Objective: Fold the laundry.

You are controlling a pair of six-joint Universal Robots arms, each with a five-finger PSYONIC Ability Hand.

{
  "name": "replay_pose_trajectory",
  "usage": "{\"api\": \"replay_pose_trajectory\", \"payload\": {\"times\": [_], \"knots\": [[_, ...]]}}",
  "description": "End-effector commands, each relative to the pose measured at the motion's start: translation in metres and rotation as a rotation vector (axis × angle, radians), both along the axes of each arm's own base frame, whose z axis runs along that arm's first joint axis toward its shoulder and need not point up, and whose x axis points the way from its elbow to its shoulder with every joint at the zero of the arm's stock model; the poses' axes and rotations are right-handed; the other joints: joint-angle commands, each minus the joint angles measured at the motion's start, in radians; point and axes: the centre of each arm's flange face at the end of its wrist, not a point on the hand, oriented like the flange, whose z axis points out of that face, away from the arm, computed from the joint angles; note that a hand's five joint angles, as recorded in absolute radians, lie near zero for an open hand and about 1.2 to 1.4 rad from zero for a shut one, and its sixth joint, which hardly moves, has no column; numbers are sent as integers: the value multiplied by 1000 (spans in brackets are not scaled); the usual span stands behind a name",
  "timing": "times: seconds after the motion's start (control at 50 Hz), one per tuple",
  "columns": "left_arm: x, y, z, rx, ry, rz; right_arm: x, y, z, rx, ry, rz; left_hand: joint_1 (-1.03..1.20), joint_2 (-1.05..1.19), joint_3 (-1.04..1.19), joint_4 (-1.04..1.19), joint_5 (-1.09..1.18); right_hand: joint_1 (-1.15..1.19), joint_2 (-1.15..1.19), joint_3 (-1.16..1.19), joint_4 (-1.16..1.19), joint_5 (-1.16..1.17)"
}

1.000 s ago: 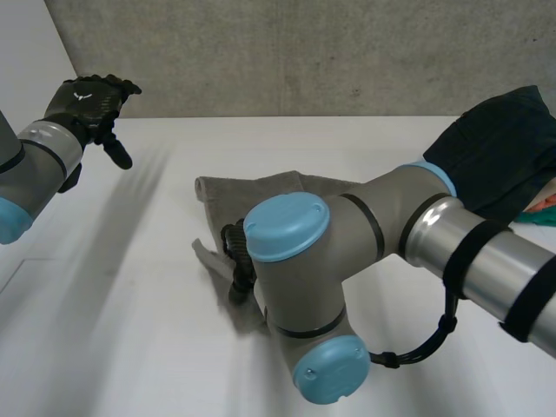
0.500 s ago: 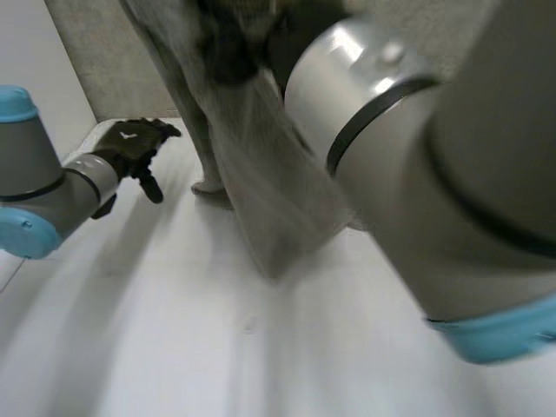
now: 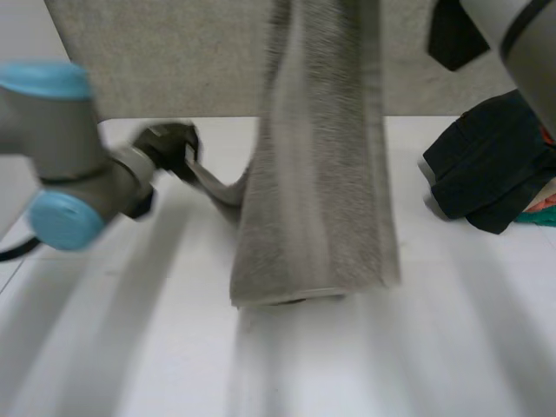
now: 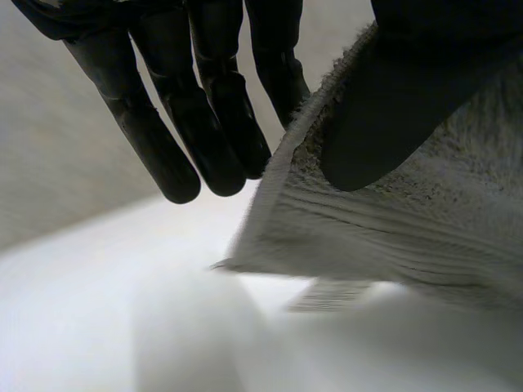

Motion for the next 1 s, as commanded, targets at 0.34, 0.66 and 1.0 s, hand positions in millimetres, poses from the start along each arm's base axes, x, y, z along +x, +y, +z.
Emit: {"api": "replay_pose_trajectory", "payload": {"times": [0.34,0.66,1.0], "knots": [[65,-20,57,-283,-109,62,-21,-159,-158,49,292,-159,229,203,208,201,242,277,219,207,202,223],[60,-31,205,-856,157,174,-11,-202,-116,-300,-96,-172,229,203,208,201,242,277,219,207,202,223],[68,-14,9,-251,-116,-3,-42,-153,-259,199,520,30,229,203,208,201,242,277,219,207,202,223]]}}
